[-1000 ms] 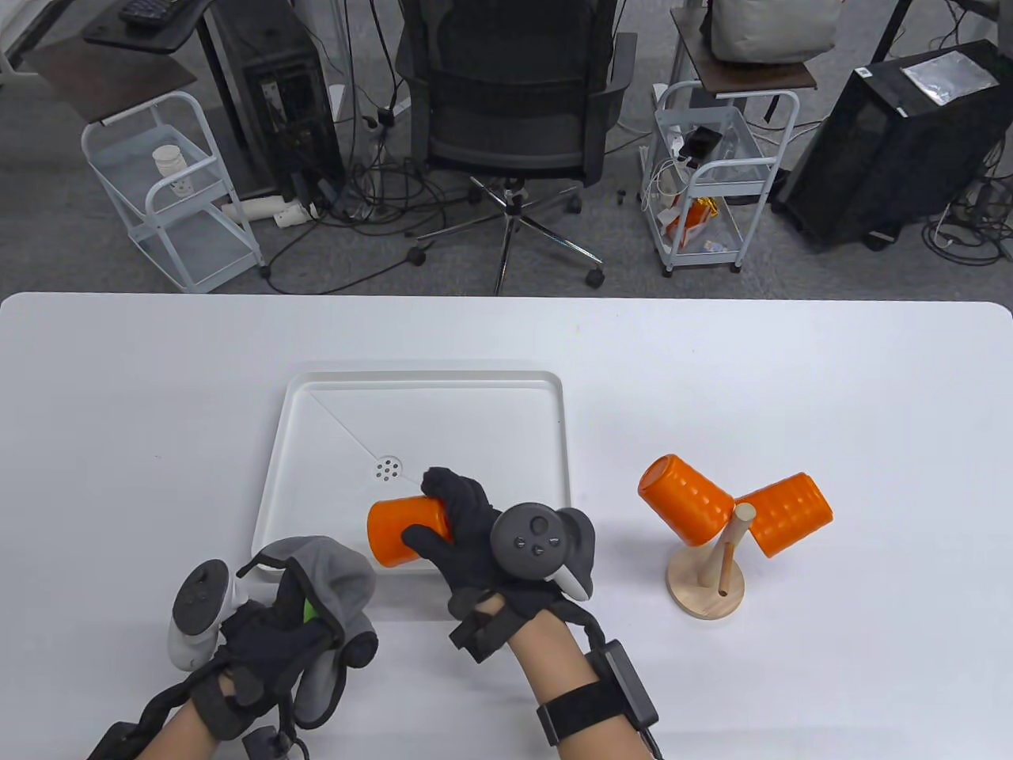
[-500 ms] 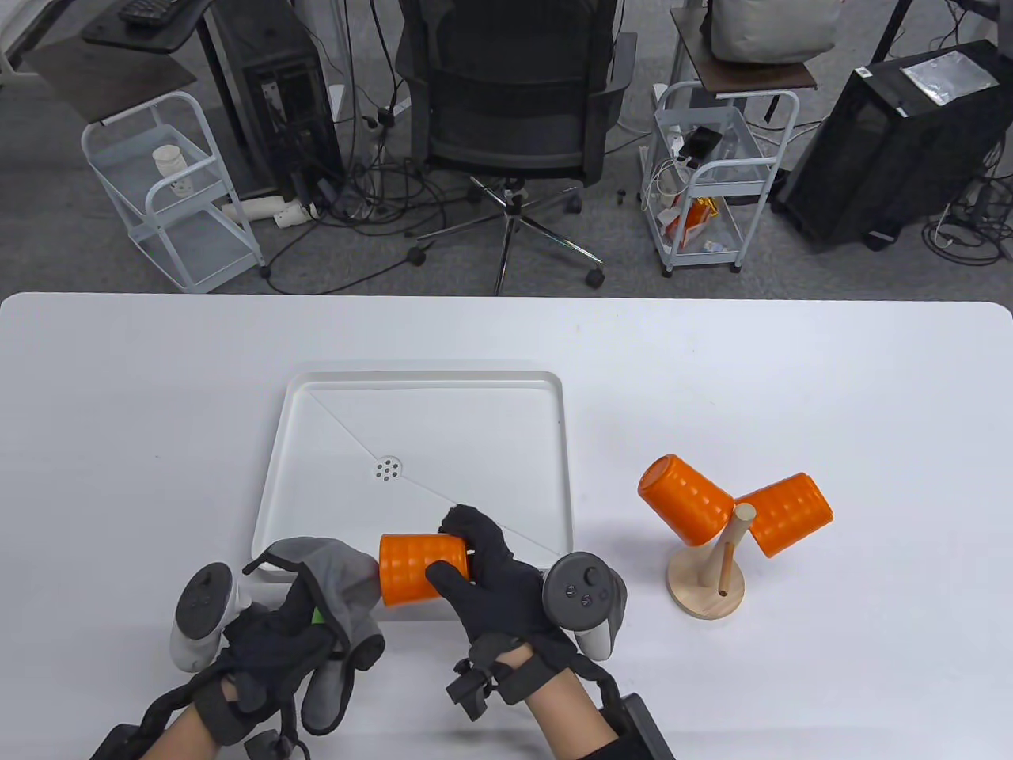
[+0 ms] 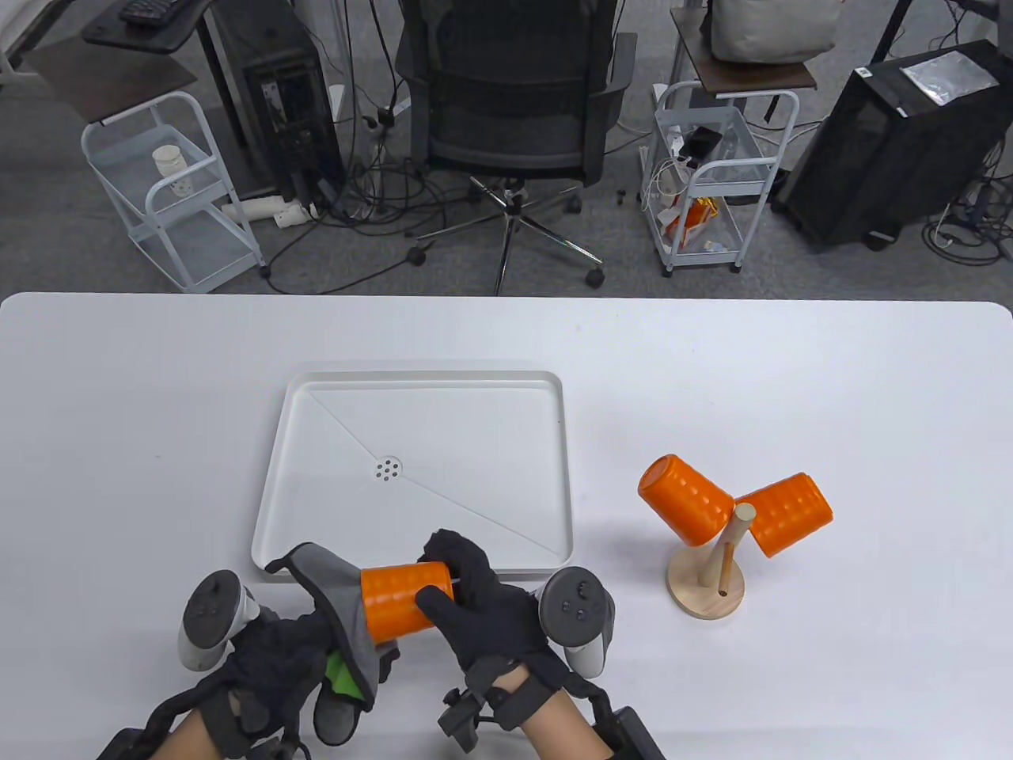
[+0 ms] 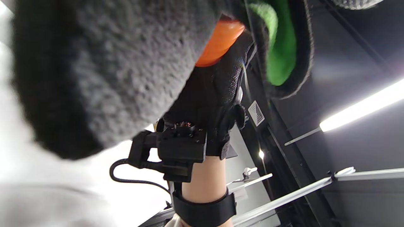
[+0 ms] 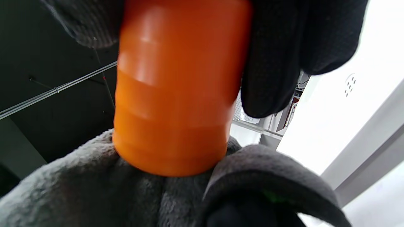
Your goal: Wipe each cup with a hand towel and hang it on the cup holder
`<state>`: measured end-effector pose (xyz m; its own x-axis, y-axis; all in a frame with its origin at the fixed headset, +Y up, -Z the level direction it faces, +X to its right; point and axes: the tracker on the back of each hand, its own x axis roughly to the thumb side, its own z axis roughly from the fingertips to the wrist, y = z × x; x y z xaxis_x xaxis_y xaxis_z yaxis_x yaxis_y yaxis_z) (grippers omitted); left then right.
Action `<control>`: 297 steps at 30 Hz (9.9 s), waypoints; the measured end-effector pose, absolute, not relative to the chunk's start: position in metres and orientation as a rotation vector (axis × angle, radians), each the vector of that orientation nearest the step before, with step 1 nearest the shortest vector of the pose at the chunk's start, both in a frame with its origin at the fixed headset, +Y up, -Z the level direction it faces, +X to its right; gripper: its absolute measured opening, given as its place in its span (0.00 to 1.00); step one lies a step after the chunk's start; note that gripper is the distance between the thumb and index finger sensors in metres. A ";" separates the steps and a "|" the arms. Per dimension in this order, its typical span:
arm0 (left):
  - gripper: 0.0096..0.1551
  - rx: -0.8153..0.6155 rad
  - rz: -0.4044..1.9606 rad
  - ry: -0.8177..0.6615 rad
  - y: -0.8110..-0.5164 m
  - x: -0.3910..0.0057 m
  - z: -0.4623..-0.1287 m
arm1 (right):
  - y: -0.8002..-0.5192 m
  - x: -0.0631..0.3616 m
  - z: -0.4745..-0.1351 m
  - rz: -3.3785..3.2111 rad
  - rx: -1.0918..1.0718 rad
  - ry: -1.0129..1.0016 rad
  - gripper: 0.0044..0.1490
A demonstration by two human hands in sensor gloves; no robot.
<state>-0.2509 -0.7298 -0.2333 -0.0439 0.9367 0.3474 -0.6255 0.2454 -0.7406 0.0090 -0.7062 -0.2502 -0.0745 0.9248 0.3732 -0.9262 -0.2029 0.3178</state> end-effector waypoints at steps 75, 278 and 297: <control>0.53 -0.461 1.032 -0.988 -0.722 -0.247 -0.229 | -0.705 -0.025 -0.223 1.909 0.835 -0.028 0.52; 0.53 -0.344 1.062 -0.813 -0.723 -0.251 -0.228 | -0.705 -0.022 -0.220 1.890 0.815 -0.053 0.47; 0.55 -0.201 0.666 -0.882 -0.702 -0.240 -0.209 | -0.718 -0.014 -0.231 1.758 0.567 0.219 0.49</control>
